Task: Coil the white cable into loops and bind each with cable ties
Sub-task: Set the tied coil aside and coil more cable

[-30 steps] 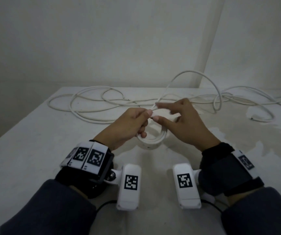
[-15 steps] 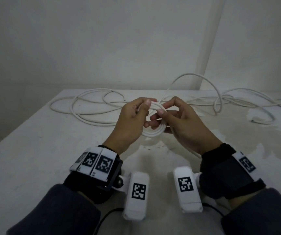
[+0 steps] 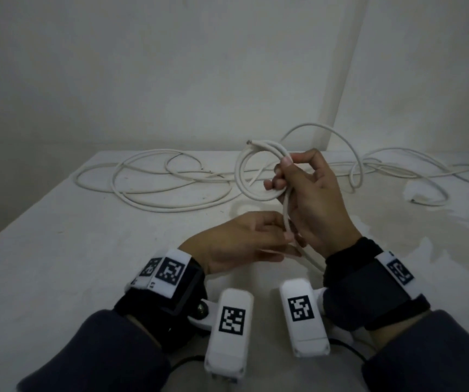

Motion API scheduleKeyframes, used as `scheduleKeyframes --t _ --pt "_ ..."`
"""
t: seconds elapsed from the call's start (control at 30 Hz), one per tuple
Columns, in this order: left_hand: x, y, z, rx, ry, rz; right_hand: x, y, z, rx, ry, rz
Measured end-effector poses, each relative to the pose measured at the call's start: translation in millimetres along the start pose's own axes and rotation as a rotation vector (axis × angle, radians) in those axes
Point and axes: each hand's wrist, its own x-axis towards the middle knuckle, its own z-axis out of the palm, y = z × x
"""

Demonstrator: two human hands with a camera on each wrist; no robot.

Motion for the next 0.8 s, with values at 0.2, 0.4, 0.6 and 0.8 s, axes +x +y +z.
scheduleKeyframes --t 0.2,0.4,0.6,0.8 --pt "4 5 -5 -0.231 0.316 0.126 7 -14 -15 0.103 0.147 -0.019" --pt "0 11 -17 -0.608 0.311 0.217 10 -5 -24 0.150 0.286 0.056" --pt "1 4 -19 -0.493 0.296 0.333 9 2 -28 0.241 0.346 0.143" --pt "7 -3 -22 -0.298 0.639 0.308 7 10 -22 0.330 0.321 0.223"
